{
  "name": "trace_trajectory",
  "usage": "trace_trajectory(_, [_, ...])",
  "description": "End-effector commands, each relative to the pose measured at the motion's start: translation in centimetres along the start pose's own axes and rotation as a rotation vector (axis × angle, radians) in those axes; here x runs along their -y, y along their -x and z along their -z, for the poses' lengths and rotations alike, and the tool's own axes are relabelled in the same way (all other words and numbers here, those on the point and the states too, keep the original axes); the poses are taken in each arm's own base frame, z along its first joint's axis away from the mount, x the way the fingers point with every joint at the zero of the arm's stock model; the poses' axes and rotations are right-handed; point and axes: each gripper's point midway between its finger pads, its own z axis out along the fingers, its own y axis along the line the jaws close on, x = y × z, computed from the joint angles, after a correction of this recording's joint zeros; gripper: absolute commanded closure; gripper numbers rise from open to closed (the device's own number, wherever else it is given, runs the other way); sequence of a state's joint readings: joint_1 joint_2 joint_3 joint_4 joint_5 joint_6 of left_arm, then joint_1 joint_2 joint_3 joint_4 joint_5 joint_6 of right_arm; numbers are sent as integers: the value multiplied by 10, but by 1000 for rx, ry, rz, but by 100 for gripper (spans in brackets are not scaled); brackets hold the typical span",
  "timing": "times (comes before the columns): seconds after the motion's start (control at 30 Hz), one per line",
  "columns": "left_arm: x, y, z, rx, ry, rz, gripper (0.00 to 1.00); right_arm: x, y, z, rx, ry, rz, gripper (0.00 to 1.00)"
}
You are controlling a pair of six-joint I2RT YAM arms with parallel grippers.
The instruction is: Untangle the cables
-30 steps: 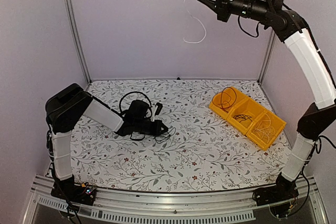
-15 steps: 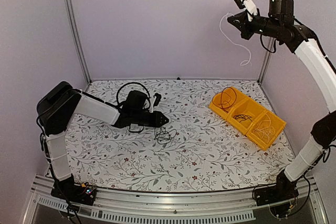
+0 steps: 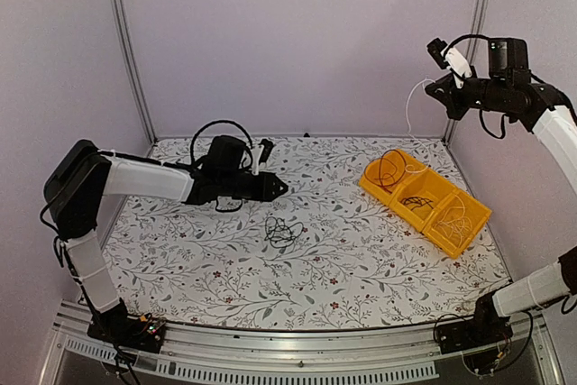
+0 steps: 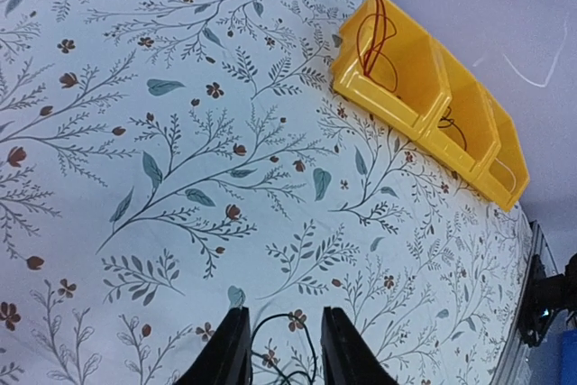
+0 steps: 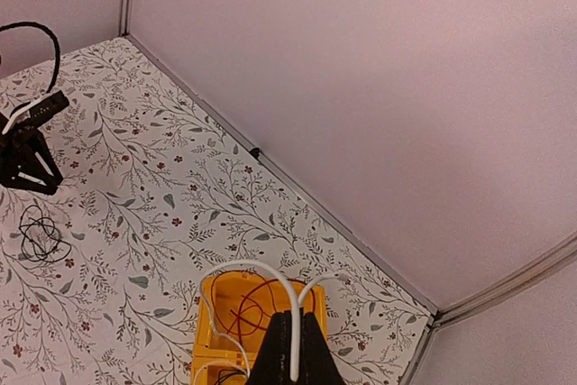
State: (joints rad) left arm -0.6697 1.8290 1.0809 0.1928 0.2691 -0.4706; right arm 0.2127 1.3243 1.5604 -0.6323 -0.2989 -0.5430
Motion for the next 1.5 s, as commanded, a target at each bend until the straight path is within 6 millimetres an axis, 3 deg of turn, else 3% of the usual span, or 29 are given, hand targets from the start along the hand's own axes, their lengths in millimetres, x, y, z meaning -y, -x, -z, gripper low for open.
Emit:
trace_trajectory(0.0, [-6,14,4,-2,29,-14,74,7,-16,16,-54,-46,0,100])
trace_trajectory(0.33, [-7,18,-8,-34,28,-32,74,22,-70,68,-243,-115,96,100])
trace_trajectory(0.7, [-14,15,-18,-52,31,-22,74,48,-104,98,-370,-162,144,100])
trace_trajectory(0.87, [-17,12,-21,-61,36,-13,74,39,-124,98,-414,-131,149,100])
trace_trajectory(1.1, [-19,12,-18,-63,48,-14,74,6,-184,87,-520,-33,131,100])
trace_trajectory(1.47, [-23,8,-10,-68,74,-10,74,-15,-247,69,-634,47,121,100])
